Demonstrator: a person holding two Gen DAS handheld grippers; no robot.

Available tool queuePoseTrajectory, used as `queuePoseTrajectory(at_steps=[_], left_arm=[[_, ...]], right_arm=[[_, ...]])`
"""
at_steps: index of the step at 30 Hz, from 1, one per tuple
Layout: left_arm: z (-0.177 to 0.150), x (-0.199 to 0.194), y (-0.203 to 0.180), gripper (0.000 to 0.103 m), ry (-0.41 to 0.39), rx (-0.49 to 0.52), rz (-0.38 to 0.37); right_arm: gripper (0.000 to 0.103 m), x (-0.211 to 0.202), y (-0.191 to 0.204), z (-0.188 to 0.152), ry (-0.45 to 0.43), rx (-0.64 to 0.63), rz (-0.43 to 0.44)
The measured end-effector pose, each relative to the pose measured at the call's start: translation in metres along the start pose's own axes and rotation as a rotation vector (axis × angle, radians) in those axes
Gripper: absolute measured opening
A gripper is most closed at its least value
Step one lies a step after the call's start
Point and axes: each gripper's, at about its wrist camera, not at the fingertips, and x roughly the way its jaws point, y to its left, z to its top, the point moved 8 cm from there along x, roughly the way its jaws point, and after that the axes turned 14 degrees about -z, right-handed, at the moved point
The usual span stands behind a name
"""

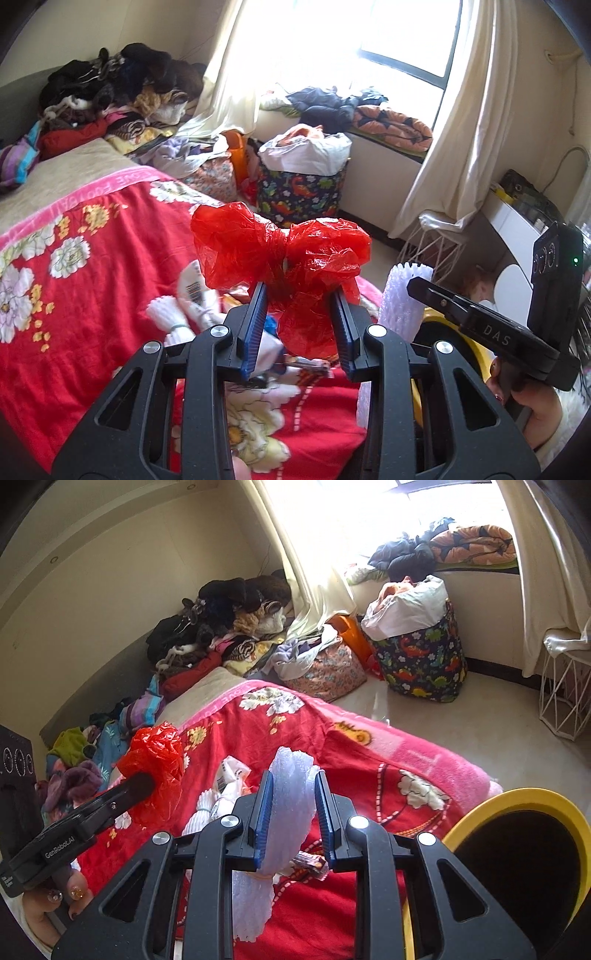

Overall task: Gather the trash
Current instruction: 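Carry the mesh sleeve and red bag in both tools over the yellow-rimmed bin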

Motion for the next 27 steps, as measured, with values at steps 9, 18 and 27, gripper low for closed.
queuePoseTrajectory(at_steps=[9, 18, 27], left_arm=[[-0.004, 0.009, -0.039, 0.027, 0.013, 0.035, -0.058], [-0.011, 0.022, -0.070, 0.027, 0.038, 0.070, -0.112], [-0.021, 0.041, -0.103, 0.027, 0.068, 0.103, -0.168]], right_arm=[[0.022, -0.032, -0.041, 0.004, -0.056, 0.041, -0.057], [0.022, -0.052, -0.083, 0.004, -0.090, 0.079, -0.130], [0.022, -0.065, -0.124, -0.008, -0.095, 0.120, -0.203]])
